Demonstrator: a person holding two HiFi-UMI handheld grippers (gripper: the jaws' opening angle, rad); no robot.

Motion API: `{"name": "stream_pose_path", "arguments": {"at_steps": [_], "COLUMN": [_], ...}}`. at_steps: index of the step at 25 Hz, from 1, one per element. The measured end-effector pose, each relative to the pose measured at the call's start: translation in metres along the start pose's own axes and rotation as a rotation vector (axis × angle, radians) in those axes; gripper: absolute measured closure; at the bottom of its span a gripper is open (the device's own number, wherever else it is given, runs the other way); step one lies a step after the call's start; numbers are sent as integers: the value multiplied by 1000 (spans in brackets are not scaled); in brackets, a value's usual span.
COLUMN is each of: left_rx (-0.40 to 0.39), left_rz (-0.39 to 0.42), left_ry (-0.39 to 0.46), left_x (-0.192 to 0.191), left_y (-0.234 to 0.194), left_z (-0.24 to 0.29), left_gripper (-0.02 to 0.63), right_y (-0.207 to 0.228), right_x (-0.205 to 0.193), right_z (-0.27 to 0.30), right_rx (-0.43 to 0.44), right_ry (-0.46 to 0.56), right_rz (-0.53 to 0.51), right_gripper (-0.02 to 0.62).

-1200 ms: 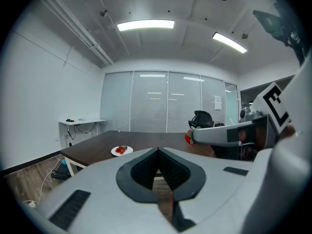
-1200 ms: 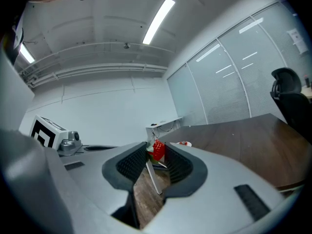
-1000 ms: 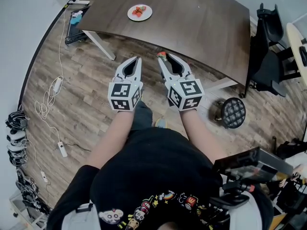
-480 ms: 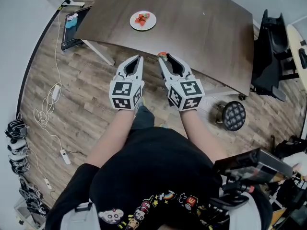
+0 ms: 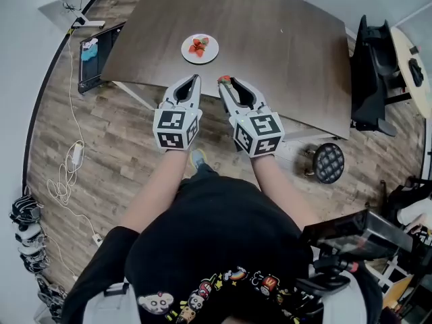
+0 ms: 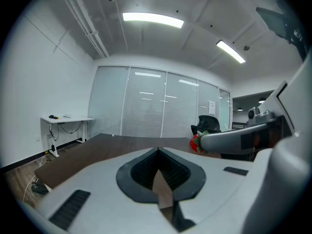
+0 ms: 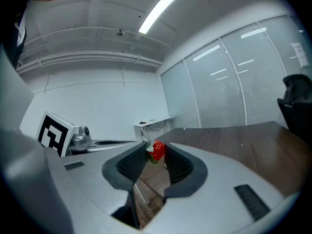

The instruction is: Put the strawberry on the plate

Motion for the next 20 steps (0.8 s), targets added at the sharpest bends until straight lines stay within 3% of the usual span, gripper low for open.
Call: {"name": "stream_pose_path", "arguments": {"at_steps": [9, 20], "left_rx": [-49, -41], "left_rz": [3, 0], "left_ry": [13, 13], "left_x": [8, 9], "left_y": [-35, -58], "left_z": [17, 21], "left_gripper": [618, 618], "right_y": [-5, -6], "right_x": [5, 0], "right_z": [31, 53], "right_rx": [-52, -66], "right_ry": [-8, -22], "right_rz": [-17, -16], "right_gripper": [476, 476]}}
Point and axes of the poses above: the fingertips, and each gripper's own axes: z forward along the fingers, y to its right, x out of its top, the point moved 2 cm from there along -z, backward along the fingers, and after that the axes turned 8 degrees about -x, right-handed, at the moved point
